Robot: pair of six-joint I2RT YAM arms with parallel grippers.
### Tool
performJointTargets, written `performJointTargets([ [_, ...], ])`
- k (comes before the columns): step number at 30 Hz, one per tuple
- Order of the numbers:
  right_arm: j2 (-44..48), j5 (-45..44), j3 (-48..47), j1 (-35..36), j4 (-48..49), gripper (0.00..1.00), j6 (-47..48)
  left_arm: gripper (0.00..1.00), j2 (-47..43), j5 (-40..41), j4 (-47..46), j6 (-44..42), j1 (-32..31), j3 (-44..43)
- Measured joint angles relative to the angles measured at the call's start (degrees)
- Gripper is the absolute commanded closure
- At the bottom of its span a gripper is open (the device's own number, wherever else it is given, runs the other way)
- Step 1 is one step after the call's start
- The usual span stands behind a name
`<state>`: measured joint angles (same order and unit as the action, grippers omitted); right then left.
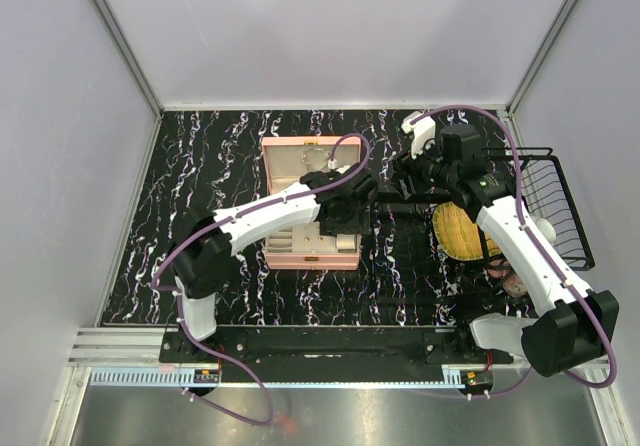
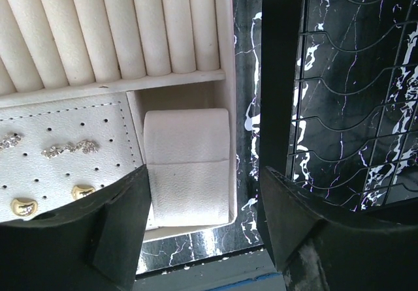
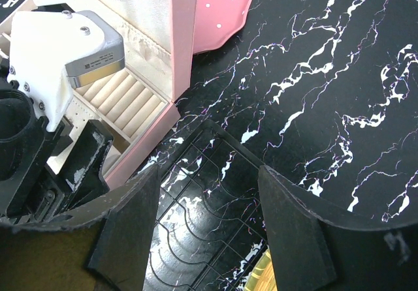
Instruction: Organize the mixed jewelry
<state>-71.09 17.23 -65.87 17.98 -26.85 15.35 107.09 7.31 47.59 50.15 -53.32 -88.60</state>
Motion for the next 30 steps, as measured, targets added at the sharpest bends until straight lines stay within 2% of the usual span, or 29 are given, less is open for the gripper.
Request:
performJointTargets([
  [18,0.0,0.4,0.0,0.0,0.0,0.32,0.0,0.27,-2.0,1.4,-1.9,-0.2,0.0,2.4],
  [25,0.0,0.2,0.0,0.0,0.1,0.31,0.0,0.27,-3.8,2.1,-2.9,-3.7,0.0,2.4],
  [30,0.0,-1.4,0.0,0.0,0.2,0.29,0.0,0.15,-9.2,4.9,-5.0,-9.3,0.0,2.7],
])
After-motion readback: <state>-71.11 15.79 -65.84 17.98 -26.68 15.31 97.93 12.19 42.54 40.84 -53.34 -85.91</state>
